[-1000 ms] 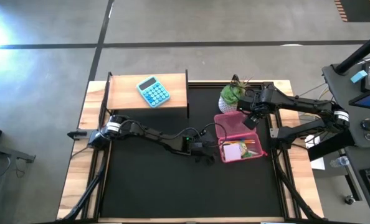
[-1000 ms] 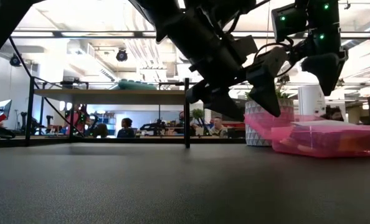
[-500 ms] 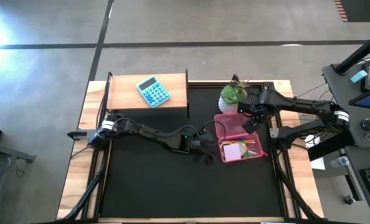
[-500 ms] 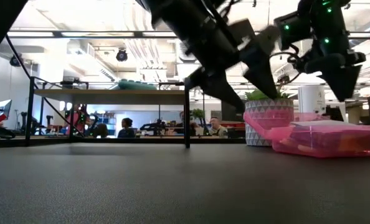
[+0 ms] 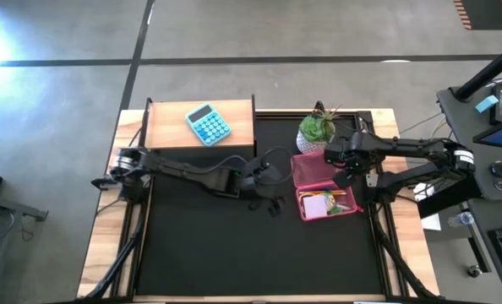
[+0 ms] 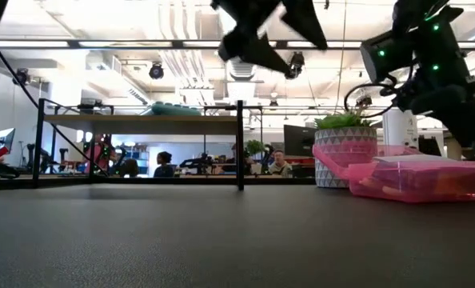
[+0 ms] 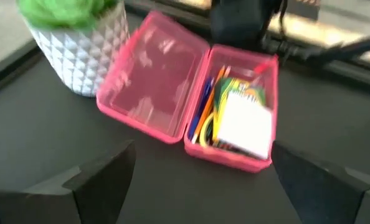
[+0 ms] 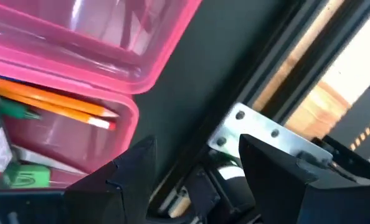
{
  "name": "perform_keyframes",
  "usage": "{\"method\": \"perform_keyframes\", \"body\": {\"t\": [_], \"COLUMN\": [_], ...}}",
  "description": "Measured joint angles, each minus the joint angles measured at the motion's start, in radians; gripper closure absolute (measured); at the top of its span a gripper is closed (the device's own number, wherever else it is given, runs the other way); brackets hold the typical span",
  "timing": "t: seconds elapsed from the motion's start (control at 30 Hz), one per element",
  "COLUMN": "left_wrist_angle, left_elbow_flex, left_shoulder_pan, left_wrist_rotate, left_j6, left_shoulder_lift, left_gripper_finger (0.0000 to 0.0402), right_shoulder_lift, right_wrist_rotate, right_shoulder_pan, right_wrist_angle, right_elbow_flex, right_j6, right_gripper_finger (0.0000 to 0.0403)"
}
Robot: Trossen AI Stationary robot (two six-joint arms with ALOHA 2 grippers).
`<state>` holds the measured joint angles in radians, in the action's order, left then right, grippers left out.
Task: Pack school essentials
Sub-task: Close the pink supply box
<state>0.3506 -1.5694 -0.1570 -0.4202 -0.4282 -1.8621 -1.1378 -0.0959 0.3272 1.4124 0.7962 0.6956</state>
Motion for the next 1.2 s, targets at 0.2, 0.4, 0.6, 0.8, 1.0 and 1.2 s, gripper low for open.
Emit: {"method": "perform_keyframes", "body": {"t": [0.2,0.4,0.6,0.8,1.0,1.2], "left_wrist_angle": [0.0,0.0,0.006,0.012,0.033,0.065], "left_elbow_flex": [0.017,0.021,0.022,0.024,0.024,0.025], "left_shoulder_pan": [0.0,-0.001,-0.012,-0.021,-0.027,-0.03], "left_wrist_rotate": [-0.001,-0.003,-0.003,-0.004,-0.004,-0.004], "left_j6": [0.025,0.025,0.025,0.026,0.026,0.03], "left_shoulder_lift": [0.092,0.16,0.216,0.253,0.282,0.3], "left_gripper_finger": [0.0045,0.0045,0.0045,0.0045,0.0045,0.0045], "right_shoulder_lift": [-0.022,-0.103,-0.207,-0.258,-0.304,-0.314], "right_wrist_rotate": [0.018,0.021,0.018,0.025,0.026,0.043], "right_shoulder_pan": [-0.018,-0.037,-0.046,-0.05,-0.052,-0.061], "right_wrist_angle": [0.005,0.004,0.002,-0.051,-0.076,-0.114], "right_elbow_flex": [0.0,0.0,0.0,0.018,0.042,0.058], "right_j6": [-0.014,-0.045,-0.071,-0.103,-0.119,-0.12], "right_gripper_finger": [0.0184,0.0184,0.0184,0.0184,0.0184,0.0184]}}
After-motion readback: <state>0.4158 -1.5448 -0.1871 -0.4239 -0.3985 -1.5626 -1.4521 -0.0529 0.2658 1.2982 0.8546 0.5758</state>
